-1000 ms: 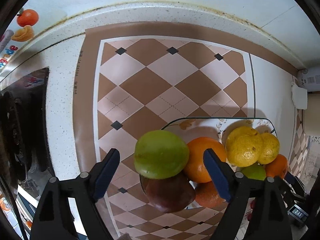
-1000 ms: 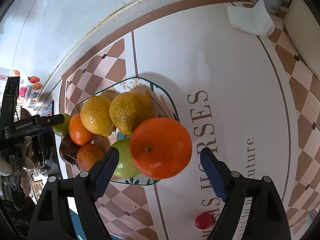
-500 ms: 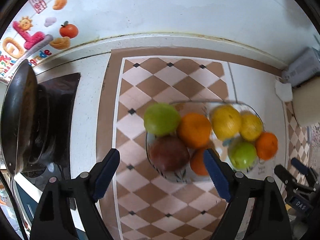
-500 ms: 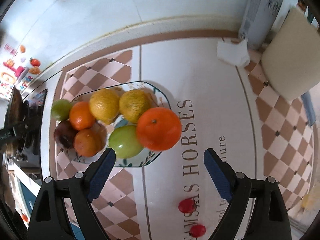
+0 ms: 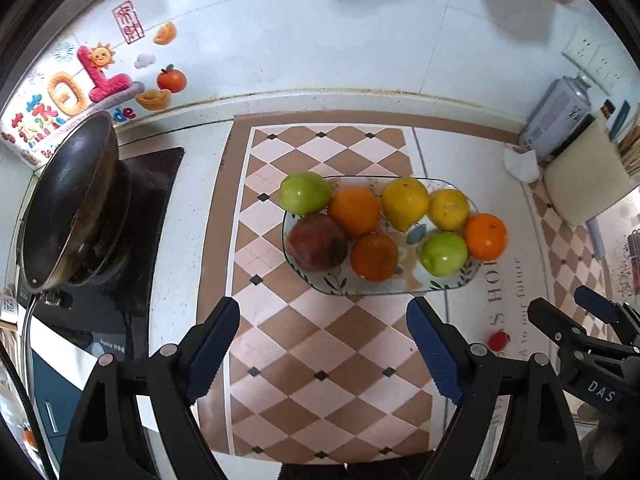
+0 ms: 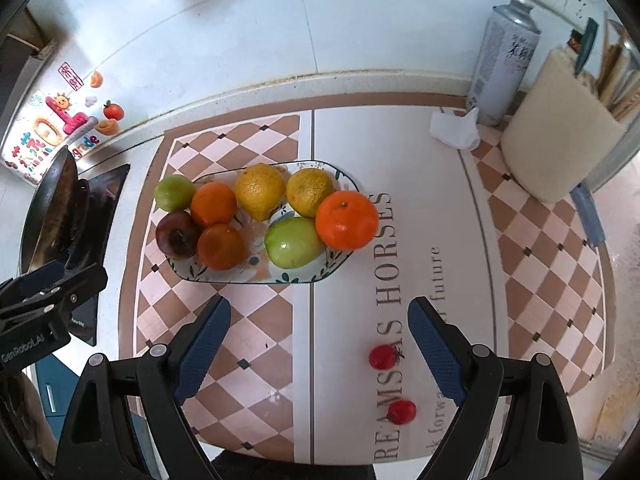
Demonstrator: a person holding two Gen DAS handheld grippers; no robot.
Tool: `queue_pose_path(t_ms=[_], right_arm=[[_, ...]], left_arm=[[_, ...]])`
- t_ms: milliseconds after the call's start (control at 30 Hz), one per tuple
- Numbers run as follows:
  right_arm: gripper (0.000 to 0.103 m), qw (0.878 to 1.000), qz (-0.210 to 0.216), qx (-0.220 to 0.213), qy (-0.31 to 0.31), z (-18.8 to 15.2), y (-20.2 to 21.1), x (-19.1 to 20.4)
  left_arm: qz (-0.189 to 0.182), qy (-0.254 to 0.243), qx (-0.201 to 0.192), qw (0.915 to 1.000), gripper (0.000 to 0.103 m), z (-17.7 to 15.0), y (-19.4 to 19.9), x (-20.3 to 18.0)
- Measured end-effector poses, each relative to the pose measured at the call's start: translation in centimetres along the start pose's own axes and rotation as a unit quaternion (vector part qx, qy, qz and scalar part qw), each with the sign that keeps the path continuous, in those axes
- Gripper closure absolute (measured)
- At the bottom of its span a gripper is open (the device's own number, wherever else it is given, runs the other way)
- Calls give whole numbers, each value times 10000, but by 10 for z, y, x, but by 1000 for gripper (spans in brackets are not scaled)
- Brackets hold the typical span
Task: Organize fruits
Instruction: 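Lift both open tools away and move them toward the cherry tomatoes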
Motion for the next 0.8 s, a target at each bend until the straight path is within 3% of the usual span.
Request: queue_pose_path(t_ms=[433, 800], right_arm=[[11, 9970, 30, -723, 259, -30, 103, 18], [11, 9916, 261, -1189, 440, -48, 182, 36]], left_arm=[[-16, 94, -684, 9976, 18, -38, 85, 2], [-169, 70, -964, 9952, 18, -56, 145, 2]])
Point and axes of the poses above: each gripper's, at about its wrist camera, not at the fingertips, and y roughly against the way its jaws point, x to its left, z to its top, the point moved 3 cm from there along -y, roughly the way its jaws point, and after that the axes turned 3 degrees about z, right-handed, at the moved point
